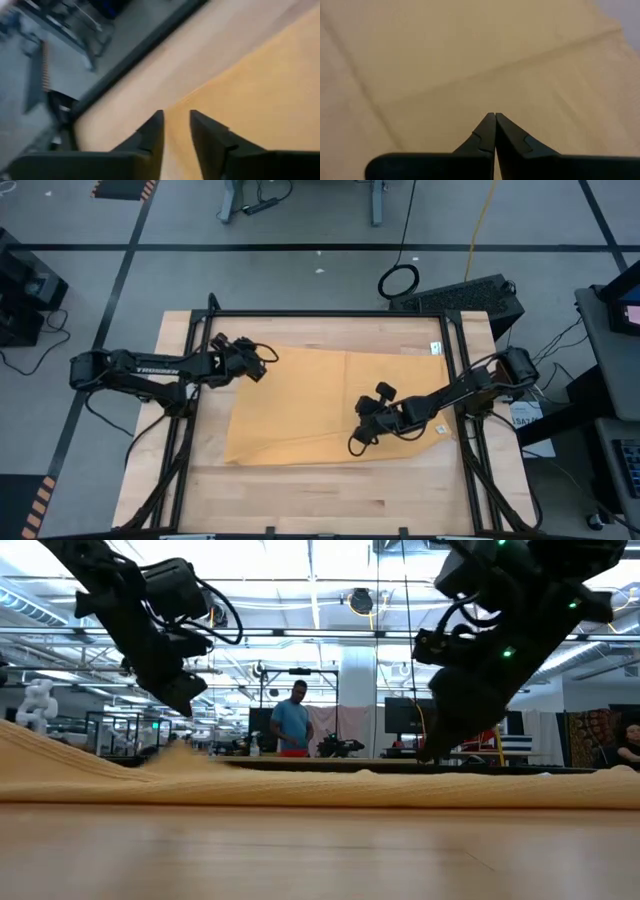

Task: Roll towel into tight, uniform cylinder
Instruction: Roll the orange towel

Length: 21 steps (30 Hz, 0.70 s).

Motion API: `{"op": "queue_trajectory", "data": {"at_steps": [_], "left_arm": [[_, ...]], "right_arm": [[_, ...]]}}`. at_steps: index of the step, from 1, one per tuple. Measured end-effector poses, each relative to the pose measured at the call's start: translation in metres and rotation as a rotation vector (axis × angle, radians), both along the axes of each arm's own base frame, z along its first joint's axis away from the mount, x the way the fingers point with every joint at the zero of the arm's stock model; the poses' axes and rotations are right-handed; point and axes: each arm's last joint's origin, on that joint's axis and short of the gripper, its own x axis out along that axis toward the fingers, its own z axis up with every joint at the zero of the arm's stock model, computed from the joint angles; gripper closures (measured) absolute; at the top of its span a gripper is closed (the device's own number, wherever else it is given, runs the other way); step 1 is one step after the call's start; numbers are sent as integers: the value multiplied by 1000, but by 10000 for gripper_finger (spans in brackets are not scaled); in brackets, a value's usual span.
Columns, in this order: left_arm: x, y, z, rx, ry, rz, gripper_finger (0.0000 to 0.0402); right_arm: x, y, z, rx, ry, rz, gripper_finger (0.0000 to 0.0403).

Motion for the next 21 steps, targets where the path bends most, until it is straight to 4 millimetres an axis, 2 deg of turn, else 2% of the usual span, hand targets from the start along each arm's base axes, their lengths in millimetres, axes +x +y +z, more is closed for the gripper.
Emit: {"op": "queue_trajectory", "data": {"at_steps": [4, 8, 11, 13, 16, 21], "left_arm": [[0, -10, -4, -145, -38, -52, 239], [8, -29, -9, -340, -81, -255, 207], [12, -44, -21, -393, -144, -406, 206], [11, -51, -32, -400, -146, -430, 211], [3, -60, -48, -443, -117, -410, 224], [-5, -70, -64, -508, -99, -354, 254]], "right_arm": [[-10, 11, 4, 18, 30, 22, 403], [-19, 21, 5, 46, 90, 72, 403], [-25, 23, 3, 58, 116, 27, 403], [-28, 22, 3, 74, 115, -38, 403], [-30, 19, 0, 50, 76, -156, 403], [-30, 10, -3, 41, 96, -218, 403]]}}
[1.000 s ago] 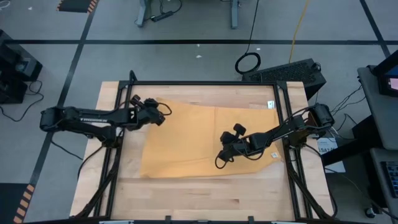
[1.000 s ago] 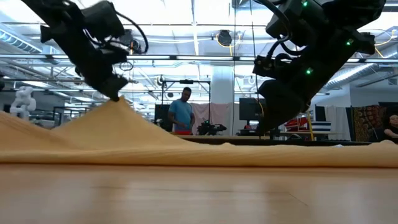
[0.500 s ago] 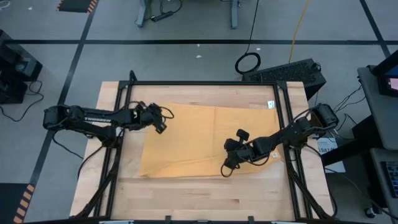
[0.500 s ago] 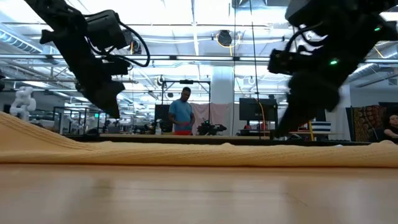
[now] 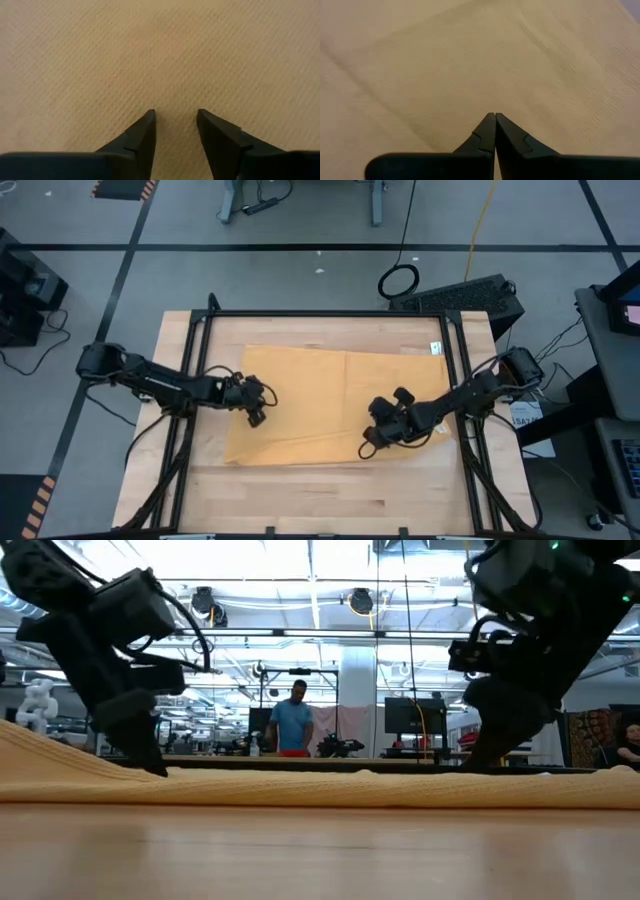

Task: Roll towel into tight, uniform cylinder
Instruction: Roll the orange towel

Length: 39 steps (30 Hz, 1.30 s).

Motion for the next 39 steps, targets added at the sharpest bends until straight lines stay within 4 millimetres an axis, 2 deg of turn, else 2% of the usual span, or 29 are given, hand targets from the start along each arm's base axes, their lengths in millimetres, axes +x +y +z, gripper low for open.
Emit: {"op": "queue_trajectory", "data": {"at_steps": [7, 12, 15, 19, 24, 29, 33, 36, 39], "left_arm": [[-14, -11, -9, -42, 115, 106, 292], [-17, -21, -7, -44, 129, 71, 310], [-17, -28, 3, -89, 152, 21, 316], [-16, -34, 21, -94, 156, -43, 320], [2, -39, 41, -4, -29, -154, 320], [32, -45, 52, 88, -304, -250, 320], [52, -52, 43, 106, -381, -351, 320], [58, -53, 25, 118, -324, -370, 320], [61, -54, 5, 98, -241, -362, 320]], "right_arm": [[3, -4, 0, 55, -15, -28, 403], [3, 7, 2, 110, -47, -4, 403], [2, 18, 12, 128, -67, 16, 403], [-7, 28, 36, 154, -24, 16, 403], [-33, 24, 59, 102, 175, -128, 403], [-55, 14, 67, 79, 418, -214, 403], [-61, 13, 69, 86, 544, -139, 403], [-60, 10, 70, 82, 562, -111, 402], [-57, 4, 70, 128, 571, -159, 394]]}}
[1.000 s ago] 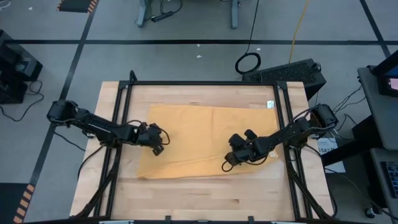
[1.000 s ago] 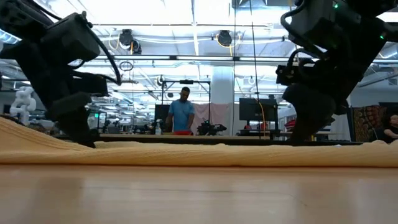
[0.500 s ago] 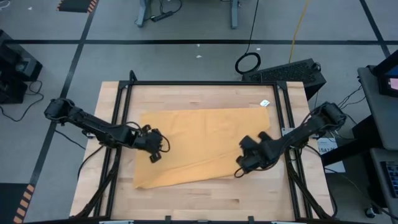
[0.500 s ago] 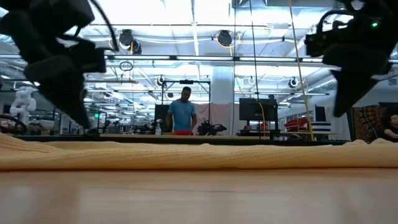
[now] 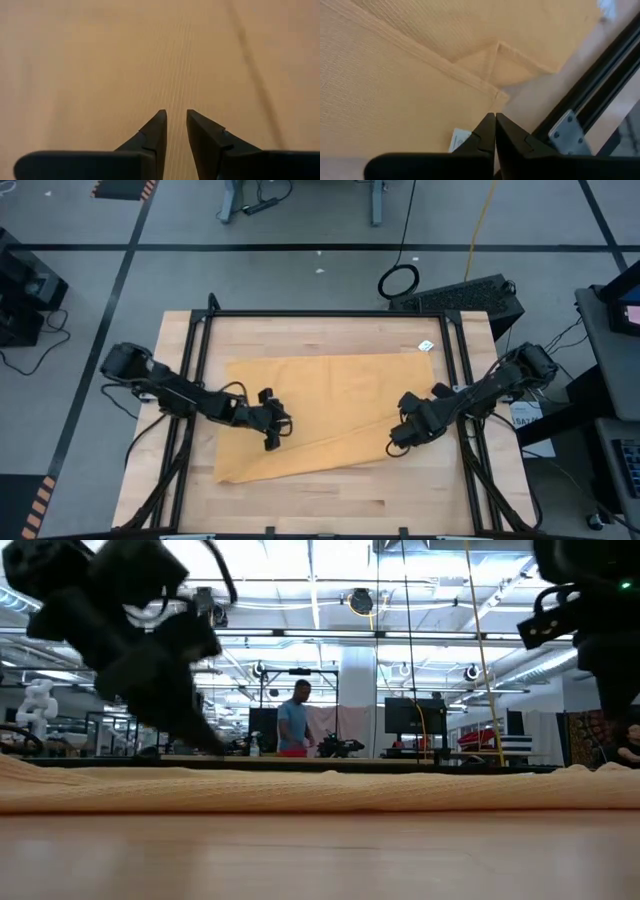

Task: Roll towel into tight, uniform cylinder
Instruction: Roll the orange towel

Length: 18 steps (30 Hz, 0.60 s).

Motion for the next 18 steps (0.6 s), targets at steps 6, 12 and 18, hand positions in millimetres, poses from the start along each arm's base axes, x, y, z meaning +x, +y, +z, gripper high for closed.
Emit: {"op": "queue_trajectory", "data": {"at_steps": [6, 12, 18], "left_arm": [[-1, -4, -24, -56, 142, -54, 320], [-5, -11, -25, -42, 167, -103, 320], [-6, -12, -26, -26, 173, -117, 320]], "right_arm": [[15, -24, -3, 146, -1, -51, 333], [23, -52, -4, 203, 0, -66, 247], [21, -69, -6, 257, 49, -29, 200]]}}
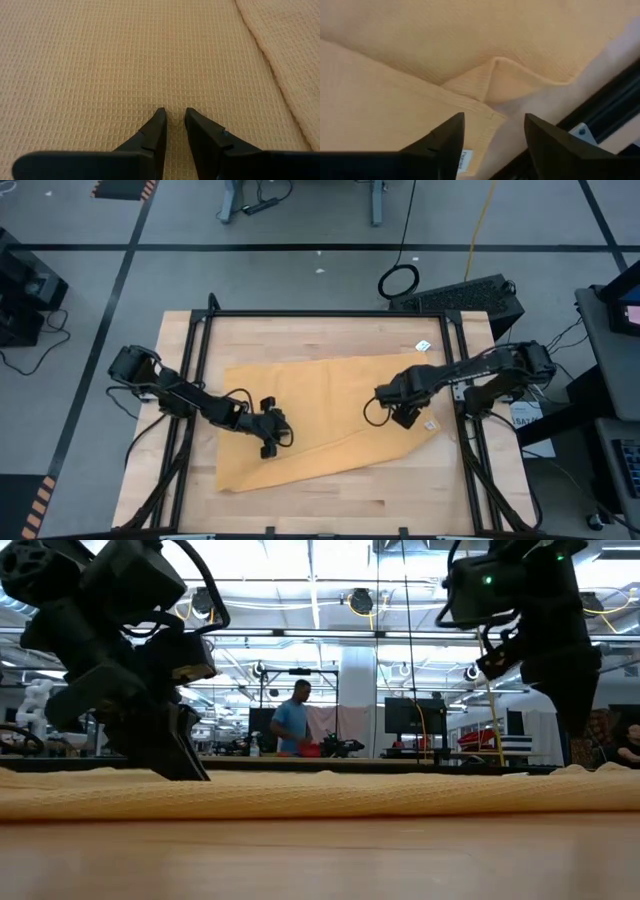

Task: Roll towel into tight, uniform cylinder
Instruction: Roll the orange towel

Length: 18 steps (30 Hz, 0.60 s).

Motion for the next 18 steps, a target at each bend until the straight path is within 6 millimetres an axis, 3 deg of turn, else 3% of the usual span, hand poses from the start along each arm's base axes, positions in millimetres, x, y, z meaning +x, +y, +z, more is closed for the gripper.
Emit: {"op": "queue_trajectory", "data": {"at_steps": [10, 18], "left_arm": [[0, 0, -1, 21, 1, -18, 320], [-1, 0, -1, 24, 1, -17, 320]], "right_arm": [[-14, -8, -31, 65, 25, 41, 203], [-17, -7, -41, 117, 16, 102, 226]]}}
